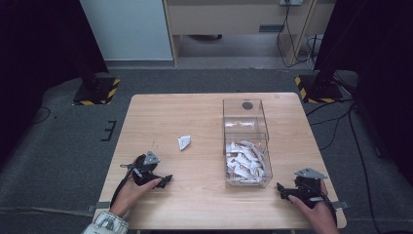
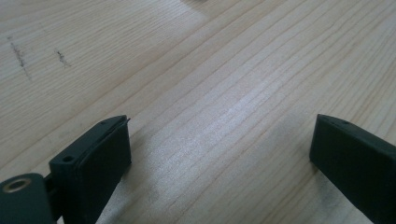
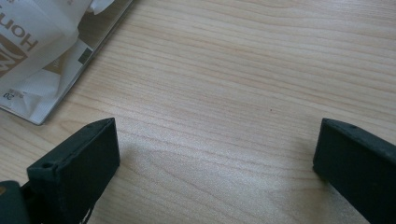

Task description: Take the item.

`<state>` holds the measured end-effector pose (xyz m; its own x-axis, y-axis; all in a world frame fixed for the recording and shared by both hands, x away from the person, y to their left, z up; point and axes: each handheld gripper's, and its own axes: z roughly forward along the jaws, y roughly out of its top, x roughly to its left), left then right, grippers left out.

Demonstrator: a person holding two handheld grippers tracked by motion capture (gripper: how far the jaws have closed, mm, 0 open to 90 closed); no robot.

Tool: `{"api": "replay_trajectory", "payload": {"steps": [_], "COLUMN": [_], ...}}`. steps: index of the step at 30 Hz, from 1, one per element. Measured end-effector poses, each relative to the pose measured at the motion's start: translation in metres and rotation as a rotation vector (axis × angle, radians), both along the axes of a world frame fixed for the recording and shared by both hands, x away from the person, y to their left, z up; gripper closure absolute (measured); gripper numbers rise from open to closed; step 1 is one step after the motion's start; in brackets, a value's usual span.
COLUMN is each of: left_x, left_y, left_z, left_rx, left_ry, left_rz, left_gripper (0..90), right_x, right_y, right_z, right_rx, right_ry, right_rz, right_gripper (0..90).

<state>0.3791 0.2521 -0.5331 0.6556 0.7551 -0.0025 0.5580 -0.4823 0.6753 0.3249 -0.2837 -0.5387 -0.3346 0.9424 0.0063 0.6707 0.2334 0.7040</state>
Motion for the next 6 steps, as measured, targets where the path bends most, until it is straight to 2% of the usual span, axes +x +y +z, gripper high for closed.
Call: {"api": "replay_trajectory", "payload": {"steps": [4, 6], "left_x": [-0.0005, -0.0005], "left_y": [0.0042, 0.0041], "left_z": [-0.0035, -0.0035], "left_rx": [-0.028, -0.028], "left_ry": [-0.028, -0.028], "left_rz": [0.003, 0.003], "left_gripper": [3.1, 2.8], "right_x": [-0.0001, -0.0002], "right_y": [0.0001, 0.0001], "right_z": [0.0000, 0.0001], "right_rx": [0.000, 0.001], "right_ry": [0.000, 0.001], "right_rz": [-0.001, 0.000], "right_gripper": [0.8, 0.8]}}
